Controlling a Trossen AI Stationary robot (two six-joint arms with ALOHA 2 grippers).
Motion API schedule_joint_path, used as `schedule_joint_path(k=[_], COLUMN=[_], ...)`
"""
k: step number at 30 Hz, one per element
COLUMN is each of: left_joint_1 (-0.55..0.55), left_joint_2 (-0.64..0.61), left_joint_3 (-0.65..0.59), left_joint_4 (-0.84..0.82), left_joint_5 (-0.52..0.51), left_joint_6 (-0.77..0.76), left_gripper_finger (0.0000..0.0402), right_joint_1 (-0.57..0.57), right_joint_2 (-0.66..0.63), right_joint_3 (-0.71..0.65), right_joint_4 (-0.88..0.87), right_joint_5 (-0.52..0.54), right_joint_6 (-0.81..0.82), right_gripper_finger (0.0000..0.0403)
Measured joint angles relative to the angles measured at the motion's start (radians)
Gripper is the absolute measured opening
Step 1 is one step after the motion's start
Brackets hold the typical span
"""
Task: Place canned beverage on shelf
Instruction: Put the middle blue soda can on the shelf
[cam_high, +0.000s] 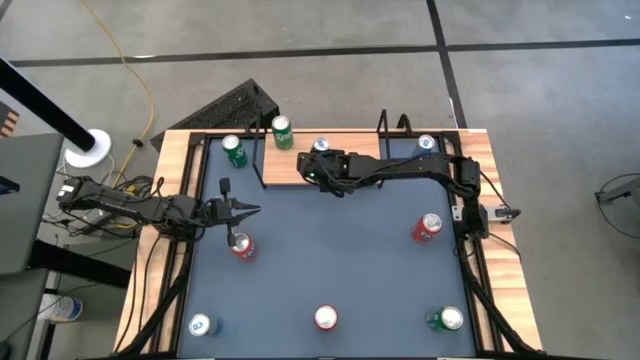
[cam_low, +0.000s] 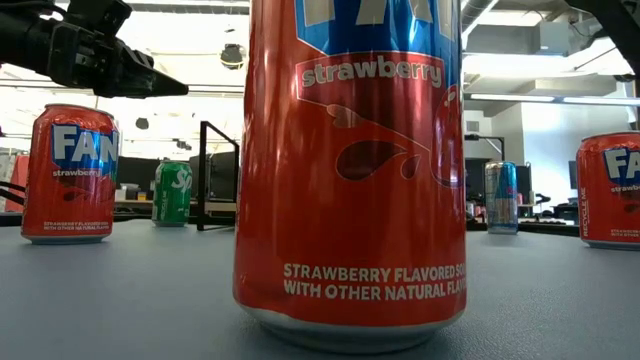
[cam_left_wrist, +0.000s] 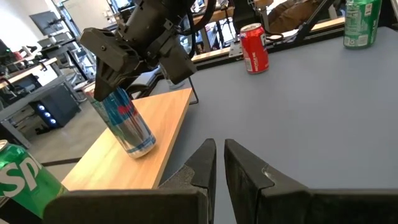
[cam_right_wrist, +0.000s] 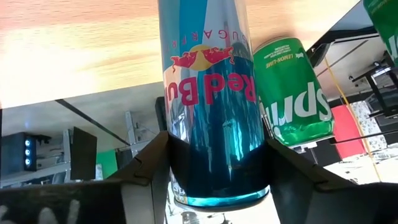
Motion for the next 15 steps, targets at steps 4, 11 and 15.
schedule_joint_path(k=[4,11,15], left_joint_1=[0.000,0.000,0.000], left_joint_2=[0.000,0.000,0.000], left_joint_3=[0.000,0.000,0.000], left_joint_4=[0.000,0.000,0.000], left_joint_5=[0.000,0.000,0.000], left_joint_6=[0.000,0.000,0.000], left_gripper_finger=[0.0023,0.0023,0.0023], right_joint_1=[0.009,0.015,0.016], right_joint_2=[0.000,0.000,0.000], right_joint_3=[0.000,0.000,0.000], right_joint_4=[0.001,0.004,0.003], right_joint_5=[-0.003,-0.028,-0.028], right_joint_6=[0.001,0.009,0.051], right_gripper_finger=[0.0211,0.0212,0.0212])
